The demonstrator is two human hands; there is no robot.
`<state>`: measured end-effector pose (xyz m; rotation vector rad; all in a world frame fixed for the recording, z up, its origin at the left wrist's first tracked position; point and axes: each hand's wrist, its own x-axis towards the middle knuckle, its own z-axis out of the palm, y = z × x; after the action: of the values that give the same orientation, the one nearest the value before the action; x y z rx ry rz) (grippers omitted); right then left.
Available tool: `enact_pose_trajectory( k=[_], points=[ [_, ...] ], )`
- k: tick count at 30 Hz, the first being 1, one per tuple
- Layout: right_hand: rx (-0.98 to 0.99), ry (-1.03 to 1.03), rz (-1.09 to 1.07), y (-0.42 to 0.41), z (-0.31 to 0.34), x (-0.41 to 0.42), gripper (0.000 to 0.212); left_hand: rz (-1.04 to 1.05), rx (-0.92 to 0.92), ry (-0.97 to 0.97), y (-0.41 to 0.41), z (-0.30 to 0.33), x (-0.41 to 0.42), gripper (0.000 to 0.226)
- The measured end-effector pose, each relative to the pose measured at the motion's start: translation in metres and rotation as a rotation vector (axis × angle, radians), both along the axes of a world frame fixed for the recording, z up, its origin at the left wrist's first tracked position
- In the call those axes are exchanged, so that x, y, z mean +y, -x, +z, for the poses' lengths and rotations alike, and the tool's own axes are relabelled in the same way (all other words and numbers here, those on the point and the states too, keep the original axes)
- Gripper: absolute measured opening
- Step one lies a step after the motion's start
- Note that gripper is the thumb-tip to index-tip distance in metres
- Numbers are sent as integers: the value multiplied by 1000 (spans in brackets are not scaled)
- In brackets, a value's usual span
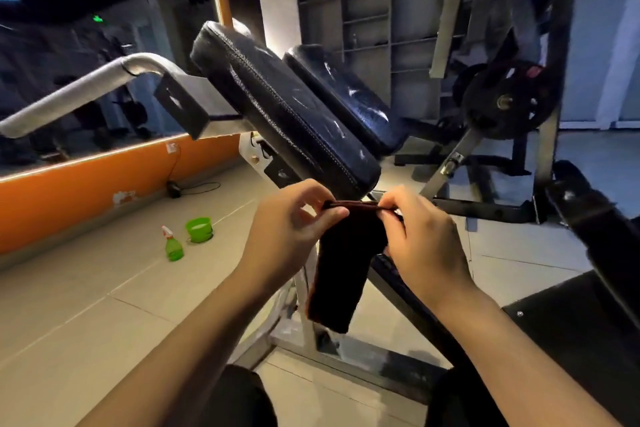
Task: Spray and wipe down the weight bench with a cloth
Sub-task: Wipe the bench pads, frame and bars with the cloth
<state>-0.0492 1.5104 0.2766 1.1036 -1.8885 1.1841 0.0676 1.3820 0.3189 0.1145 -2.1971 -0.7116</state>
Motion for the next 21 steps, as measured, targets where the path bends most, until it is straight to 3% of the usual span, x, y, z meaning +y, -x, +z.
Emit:
enact_pose_trajectory(
  k=[4, 7, 10, 14, 18, 21],
  points=[
    [214, 203, -110, 1, 23, 7, 6, 55, 23, 145, 0, 28, 18, 13],
    [211, 267, -92, 19, 38, 0, 30, 97, 132, 332, 17, 51, 20, 13],
    [169, 53, 135, 49, 49, -19, 43, 200, 280, 537, 38, 70, 5, 21],
    [22, -280, 342, 81, 60, -58, 57, 401, 311, 727, 45, 81, -33, 33],
    [-236, -268, 586, 99, 69, -96, 68, 646, 335, 696, 25, 91, -82, 45],
    [-246, -339, 621, 107, 80, -110, 84, 776, 230, 609, 3, 95, -114, 62]
  ],
)
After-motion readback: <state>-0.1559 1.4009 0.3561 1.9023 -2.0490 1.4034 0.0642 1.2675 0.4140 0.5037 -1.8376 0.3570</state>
